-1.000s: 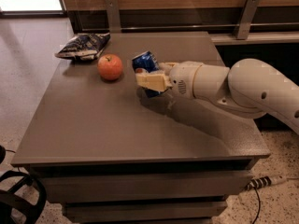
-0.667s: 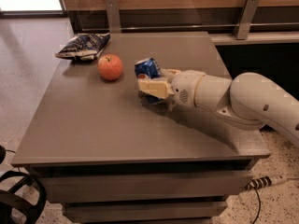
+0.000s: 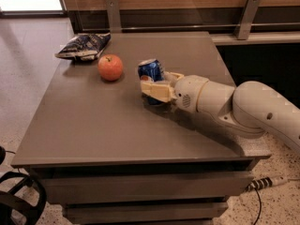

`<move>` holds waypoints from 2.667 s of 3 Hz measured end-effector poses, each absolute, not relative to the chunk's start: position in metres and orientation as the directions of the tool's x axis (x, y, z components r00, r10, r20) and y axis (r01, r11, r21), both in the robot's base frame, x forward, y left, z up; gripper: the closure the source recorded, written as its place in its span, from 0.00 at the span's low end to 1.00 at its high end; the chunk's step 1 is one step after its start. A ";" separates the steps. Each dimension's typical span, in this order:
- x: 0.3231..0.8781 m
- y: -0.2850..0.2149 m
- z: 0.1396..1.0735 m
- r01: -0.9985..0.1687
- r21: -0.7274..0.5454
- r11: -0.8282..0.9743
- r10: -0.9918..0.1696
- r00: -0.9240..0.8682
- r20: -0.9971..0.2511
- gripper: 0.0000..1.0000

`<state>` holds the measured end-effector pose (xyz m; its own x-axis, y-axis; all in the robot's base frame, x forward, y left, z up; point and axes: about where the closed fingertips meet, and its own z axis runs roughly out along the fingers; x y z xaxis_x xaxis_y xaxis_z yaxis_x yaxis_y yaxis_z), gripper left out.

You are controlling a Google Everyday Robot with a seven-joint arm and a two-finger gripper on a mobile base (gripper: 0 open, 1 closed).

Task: Place pepsi can upright

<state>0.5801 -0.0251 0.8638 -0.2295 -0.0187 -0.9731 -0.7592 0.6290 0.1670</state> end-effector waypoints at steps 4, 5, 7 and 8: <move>0.579 -0.025 0.865 -0.755 0.180 0.631 0.005 -0.228 -0.974 1.00; 0.576 -0.034 0.866 -0.745 0.180 0.643 0.053 -0.191 -0.980 1.00; 0.571 -0.086 0.882 -0.686 0.155 0.711 0.212 -0.001 -0.977 1.00; 0.570 -0.104 0.884 -0.653 0.142 0.744 0.215 0.033 -0.976 1.00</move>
Offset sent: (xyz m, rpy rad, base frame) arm -0.0378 -0.0185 -0.1101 0.0134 0.2496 -0.1395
